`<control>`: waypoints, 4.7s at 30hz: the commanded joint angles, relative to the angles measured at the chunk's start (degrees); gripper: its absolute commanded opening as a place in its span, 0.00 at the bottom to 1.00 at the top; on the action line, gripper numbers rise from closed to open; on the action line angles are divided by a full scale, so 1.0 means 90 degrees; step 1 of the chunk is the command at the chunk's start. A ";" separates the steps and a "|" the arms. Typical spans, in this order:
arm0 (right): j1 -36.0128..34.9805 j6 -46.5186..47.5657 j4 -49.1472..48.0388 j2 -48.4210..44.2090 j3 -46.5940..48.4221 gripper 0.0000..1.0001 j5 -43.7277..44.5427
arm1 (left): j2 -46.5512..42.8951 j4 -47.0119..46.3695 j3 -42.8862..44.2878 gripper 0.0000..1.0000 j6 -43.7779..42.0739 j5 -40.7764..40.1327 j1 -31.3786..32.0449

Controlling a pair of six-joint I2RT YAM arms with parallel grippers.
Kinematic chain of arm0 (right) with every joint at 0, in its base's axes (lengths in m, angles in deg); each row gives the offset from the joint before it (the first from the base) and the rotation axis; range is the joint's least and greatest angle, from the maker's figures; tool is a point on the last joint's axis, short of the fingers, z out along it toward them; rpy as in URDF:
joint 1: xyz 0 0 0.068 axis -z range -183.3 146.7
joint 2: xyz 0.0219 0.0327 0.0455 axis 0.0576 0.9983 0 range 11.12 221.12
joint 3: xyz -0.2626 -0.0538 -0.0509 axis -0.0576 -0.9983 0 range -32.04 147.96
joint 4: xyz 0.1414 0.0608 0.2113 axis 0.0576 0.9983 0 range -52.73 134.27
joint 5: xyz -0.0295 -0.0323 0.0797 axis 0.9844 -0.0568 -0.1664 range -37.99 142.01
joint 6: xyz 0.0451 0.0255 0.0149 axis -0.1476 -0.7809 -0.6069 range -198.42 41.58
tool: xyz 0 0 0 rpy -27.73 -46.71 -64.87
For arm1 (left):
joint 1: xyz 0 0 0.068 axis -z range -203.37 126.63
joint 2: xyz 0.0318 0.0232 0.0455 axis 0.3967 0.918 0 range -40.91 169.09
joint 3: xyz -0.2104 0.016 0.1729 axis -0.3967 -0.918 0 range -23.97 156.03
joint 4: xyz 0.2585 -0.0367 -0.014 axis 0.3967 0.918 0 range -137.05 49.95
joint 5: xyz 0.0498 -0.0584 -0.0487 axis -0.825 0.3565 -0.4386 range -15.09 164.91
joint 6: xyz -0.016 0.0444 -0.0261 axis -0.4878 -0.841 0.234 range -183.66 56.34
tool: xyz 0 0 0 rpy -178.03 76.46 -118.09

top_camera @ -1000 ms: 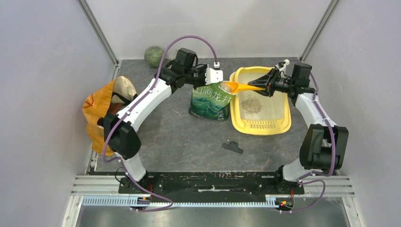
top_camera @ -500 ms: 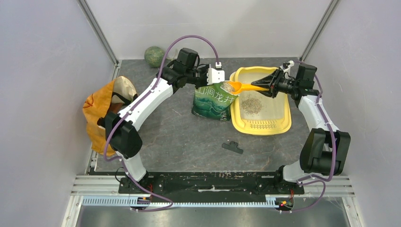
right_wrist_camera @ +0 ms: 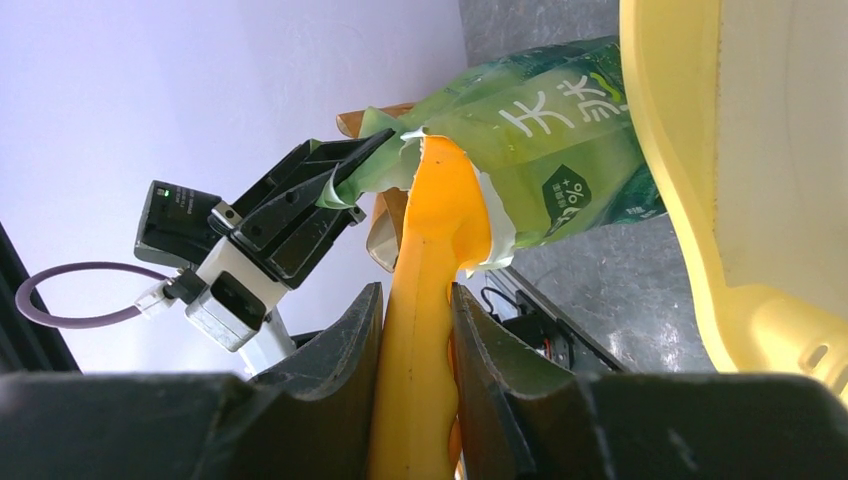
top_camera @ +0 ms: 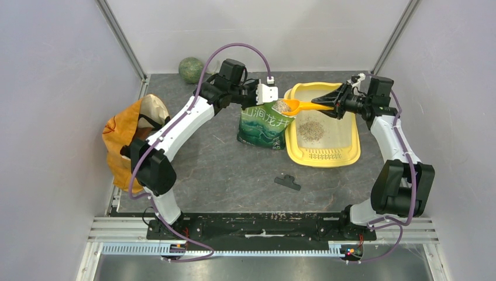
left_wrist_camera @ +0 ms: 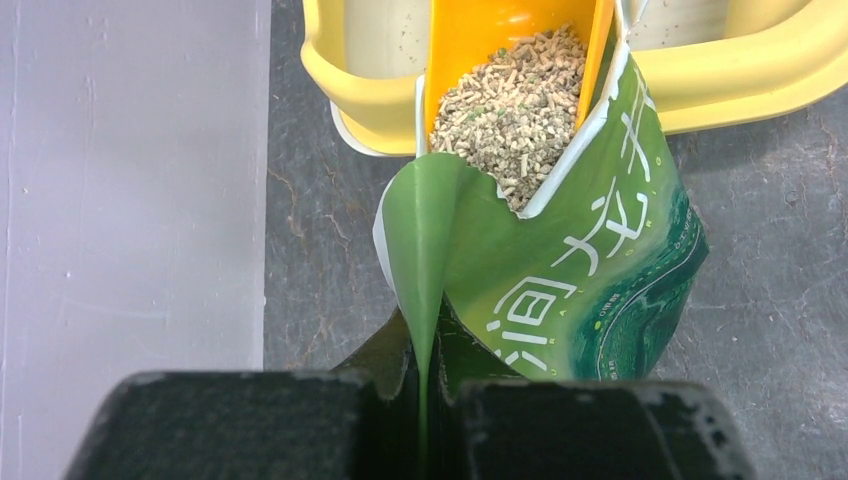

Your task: Fill the litter box with clean litter

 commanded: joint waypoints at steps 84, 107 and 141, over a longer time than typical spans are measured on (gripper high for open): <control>0.1704 0.5321 0.4408 0.0197 0.2374 0.00 0.3055 | 0.0108 0.0065 0.0789 0.02 -0.0321 -0.0011 0.0067; -0.0068 0.5225 0.4978 0.0015 0.4881 0.00 0.1784 | 0.0042 -0.0148 0.0709 0.02 -0.0203 -0.0021 0.0068; -0.3352 0.5270 0.5645 0.1755 0.5398 0.00 0.6098 | -0.0630 -0.1056 -0.0456 0.02 0.0118 -0.0059 0.0106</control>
